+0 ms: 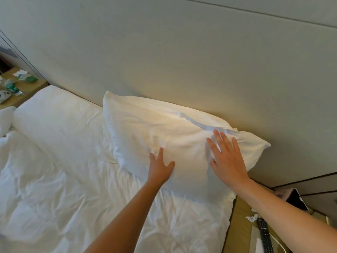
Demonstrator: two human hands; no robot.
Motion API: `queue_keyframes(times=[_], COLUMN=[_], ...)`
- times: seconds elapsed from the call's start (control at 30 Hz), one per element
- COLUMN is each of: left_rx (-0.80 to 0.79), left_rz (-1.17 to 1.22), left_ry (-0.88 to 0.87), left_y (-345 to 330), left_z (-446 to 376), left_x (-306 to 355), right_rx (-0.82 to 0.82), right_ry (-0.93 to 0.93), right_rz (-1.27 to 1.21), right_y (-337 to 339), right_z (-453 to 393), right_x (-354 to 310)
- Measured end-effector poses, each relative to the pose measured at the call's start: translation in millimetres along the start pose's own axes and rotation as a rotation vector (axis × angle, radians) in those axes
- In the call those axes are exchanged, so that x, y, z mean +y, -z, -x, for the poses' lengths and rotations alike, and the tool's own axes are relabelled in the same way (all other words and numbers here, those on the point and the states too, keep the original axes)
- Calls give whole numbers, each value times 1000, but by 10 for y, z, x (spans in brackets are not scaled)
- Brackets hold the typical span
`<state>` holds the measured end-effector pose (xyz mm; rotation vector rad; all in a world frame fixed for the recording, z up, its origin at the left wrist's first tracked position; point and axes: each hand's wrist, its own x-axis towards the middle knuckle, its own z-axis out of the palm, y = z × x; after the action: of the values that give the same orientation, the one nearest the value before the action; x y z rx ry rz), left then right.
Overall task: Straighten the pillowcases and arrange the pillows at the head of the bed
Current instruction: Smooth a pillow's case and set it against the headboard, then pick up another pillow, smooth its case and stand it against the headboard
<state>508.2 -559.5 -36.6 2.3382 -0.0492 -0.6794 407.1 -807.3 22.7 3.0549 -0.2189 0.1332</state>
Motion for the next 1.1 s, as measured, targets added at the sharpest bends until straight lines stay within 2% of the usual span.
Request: queue_keyframes(times=[0.27, 0.53, 0.73, 1.1], left_rx=[-61, -72, 31, 397], left_rz=[2, 54, 276, 792], left_ry=[-12, 2, 130, 375], left_y=[-291, -438, -626, -1580], left_z=[171, 823, 1830, 4081], left_x=[265, 413, 387, 91], right_rx=[-259, -404, -560, -715], right_ry=[-2, 30, -8, 173], right_rz=[-32, -357, -606, -874], right_y=[-46, 177, 339, 178], right_z=[143, 603, 1348, 2791], right_x=[298, 423, 566, 644])
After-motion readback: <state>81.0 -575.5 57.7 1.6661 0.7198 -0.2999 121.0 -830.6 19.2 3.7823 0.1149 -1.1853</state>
